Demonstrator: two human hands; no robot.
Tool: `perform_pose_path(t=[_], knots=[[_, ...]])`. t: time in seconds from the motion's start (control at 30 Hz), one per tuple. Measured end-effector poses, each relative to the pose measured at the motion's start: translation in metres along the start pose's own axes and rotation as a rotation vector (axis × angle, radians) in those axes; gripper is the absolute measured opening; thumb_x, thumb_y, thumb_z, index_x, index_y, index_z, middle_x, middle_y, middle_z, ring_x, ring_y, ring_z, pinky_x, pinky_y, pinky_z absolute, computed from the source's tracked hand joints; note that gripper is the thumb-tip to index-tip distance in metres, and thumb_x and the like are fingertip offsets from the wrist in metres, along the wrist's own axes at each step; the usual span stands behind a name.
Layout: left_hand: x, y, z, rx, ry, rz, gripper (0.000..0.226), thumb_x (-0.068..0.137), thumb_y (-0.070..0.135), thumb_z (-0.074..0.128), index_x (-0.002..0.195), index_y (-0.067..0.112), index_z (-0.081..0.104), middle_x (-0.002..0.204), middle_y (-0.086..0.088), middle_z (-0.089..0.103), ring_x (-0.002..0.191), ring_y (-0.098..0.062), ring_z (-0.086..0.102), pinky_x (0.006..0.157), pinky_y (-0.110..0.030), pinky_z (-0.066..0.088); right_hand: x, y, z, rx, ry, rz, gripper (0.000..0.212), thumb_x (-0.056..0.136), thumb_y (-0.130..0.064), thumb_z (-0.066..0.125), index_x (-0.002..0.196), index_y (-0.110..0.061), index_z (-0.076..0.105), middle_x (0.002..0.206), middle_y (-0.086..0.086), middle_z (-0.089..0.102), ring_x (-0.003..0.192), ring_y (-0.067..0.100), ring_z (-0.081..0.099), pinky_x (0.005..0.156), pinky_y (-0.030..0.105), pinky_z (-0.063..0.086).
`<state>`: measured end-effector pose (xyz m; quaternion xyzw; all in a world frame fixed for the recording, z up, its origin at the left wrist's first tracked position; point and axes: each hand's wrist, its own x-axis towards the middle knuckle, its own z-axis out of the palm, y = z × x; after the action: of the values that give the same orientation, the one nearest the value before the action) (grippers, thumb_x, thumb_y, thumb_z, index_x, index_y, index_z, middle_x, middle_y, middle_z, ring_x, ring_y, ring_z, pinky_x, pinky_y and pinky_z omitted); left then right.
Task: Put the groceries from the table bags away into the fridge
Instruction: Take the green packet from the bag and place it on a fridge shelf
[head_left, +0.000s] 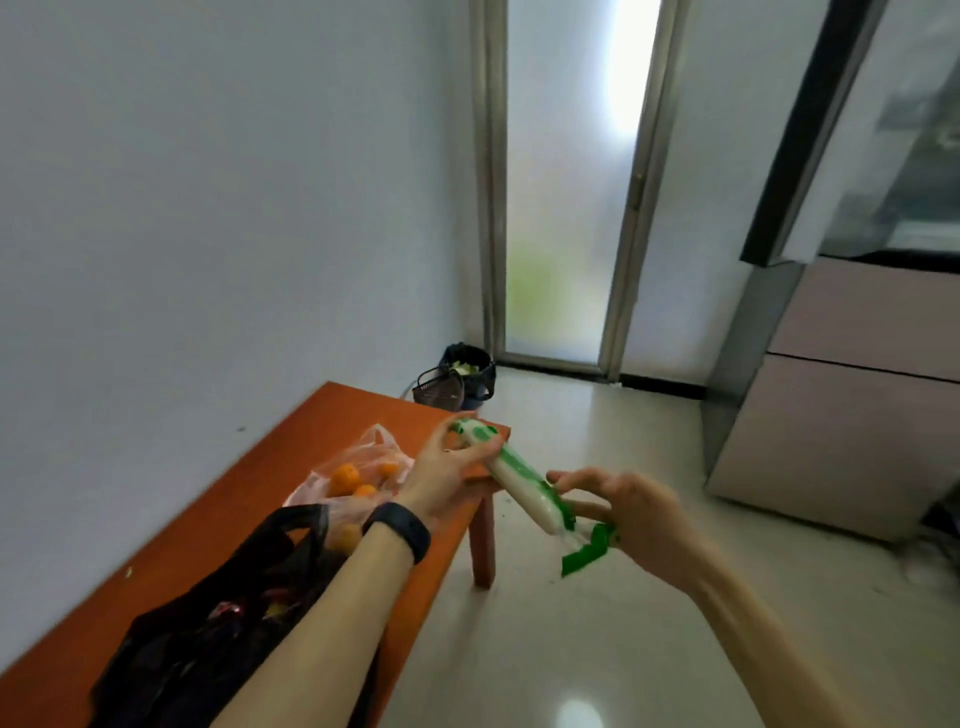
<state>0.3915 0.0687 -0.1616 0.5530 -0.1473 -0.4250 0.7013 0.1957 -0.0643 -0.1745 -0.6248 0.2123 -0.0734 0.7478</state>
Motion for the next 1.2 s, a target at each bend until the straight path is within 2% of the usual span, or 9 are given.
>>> perform_pose_path(t=[0.13,0.23,0.37,0.57,0.8,0.9,1.0,1.13,1.2], knots=[[0.043,-0.010,0.107,0.066,-0.153,0.002,0.057,0.082,-0.003,0.074,0.130,0.021,0.054,0.128,-0.019,0.055,0.101,-0.040,0.070,0.075,-0.045,0.061,-0.019,-0.014,-0.064,-0.512,0.240,-0.098,0.075,0.075,-0.080,0.050,0.143,-0.049,0.038,0.140,-0.013,0.046,0.119,0.010,0.054,0.096,0.035,0.049],[0.074,-0.021,0.177,0.099,-0.248,0.016,0.058,0.082,-0.007,0.073,0.130,0.020,0.055,0.129,-0.020,0.055,0.097,-0.038,0.071,0.078,-0.047,0.061,-0.020,-0.006,-0.115,-0.755,0.440,-0.253,0.072,0.082,-0.078,0.042,0.148,-0.056,0.023,0.134,-0.013,0.049,0.111,0.005,0.055,0.093,0.036,0.052],[0.120,-0.034,0.250,0.102,-0.349,0.006,0.057,0.081,-0.009,0.073,0.126,0.023,0.059,0.129,-0.020,0.056,0.100,-0.037,0.071,0.080,-0.049,0.060,-0.019,-0.006,-0.185,-0.757,0.648,-0.344,0.052,0.097,-0.065,0.038,0.147,-0.059,0.026,0.127,-0.019,0.053,0.106,0.003,0.057,0.089,0.038,0.054],[0.203,-0.038,0.353,0.145,-0.497,-0.010,0.056,0.083,-0.010,0.070,0.129,0.019,0.057,0.125,-0.020,0.060,0.103,-0.036,0.070,0.082,-0.050,0.060,-0.003,-0.027,-0.297,-0.907,0.777,-0.318,0.067,0.093,-0.065,0.045,0.153,-0.050,0.018,0.134,-0.014,0.045,0.108,0.004,0.053,0.092,0.028,0.050],[0.317,-0.006,0.498,0.175,-0.662,0.063,0.057,0.084,-0.008,0.069,0.132,0.018,0.053,0.124,-0.020,0.058,0.103,-0.035,0.070,0.083,-0.048,0.060,0.025,-0.107,-0.445,-0.953,0.986,-0.420,0.057,0.094,-0.052,0.055,0.148,-0.042,0.040,0.136,-0.017,0.054,0.113,0.004,0.058,0.095,0.031,0.053],[0.359,0.019,0.561,0.318,-0.728,0.192,0.056,0.083,0.001,0.075,0.131,0.019,0.053,0.127,-0.016,0.058,0.104,-0.030,0.070,0.084,-0.047,0.060,0.030,-0.150,-0.507,-1.023,1.078,-0.457,0.052,0.092,-0.050,0.058,0.142,-0.039,0.049,0.131,-0.017,0.060,0.109,0.006,0.063,0.088,0.036,0.056],[0.396,0.040,0.623,0.614,-0.748,0.448,0.055,0.082,0.026,0.080,0.130,0.028,0.053,0.120,0.002,0.062,0.103,-0.018,0.068,0.087,-0.043,0.059,0.027,-0.187,-0.562,-1.081,1.170,-0.464,0.050,0.091,-0.051,0.058,0.139,-0.037,0.054,0.129,-0.014,0.063,0.106,0.010,0.066,0.086,0.039,0.057],[0.436,0.059,0.704,0.907,-0.705,0.791,0.059,0.084,0.052,0.072,0.136,0.033,0.051,0.117,0.016,0.060,0.104,-0.002,0.059,0.086,-0.014,0.047,0.020,-0.230,-0.632,-1.169,1.315,-0.422,0.052,0.089,-0.053,0.061,0.140,-0.042,0.053,0.137,-0.008,0.062,0.116,0.016,0.064,0.093,0.041,0.056],[0.457,0.063,0.742,1.019,-0.657,0.956,0.063,0.088,0.059,0.064,0.141,0.030,0.047,0.126,0.008,0.061,0.114,-0.011,0.057,0.094,-0.027,0.047,0.017,-0.250,-0.668,-1.205,1.348,-0.408,0.051,0.089,-0.051,0.062,0.139,-0.042,0.054,0.135,-0.012,0.062,0.113,0.015,0.065,0.090,0.040,0.056]])
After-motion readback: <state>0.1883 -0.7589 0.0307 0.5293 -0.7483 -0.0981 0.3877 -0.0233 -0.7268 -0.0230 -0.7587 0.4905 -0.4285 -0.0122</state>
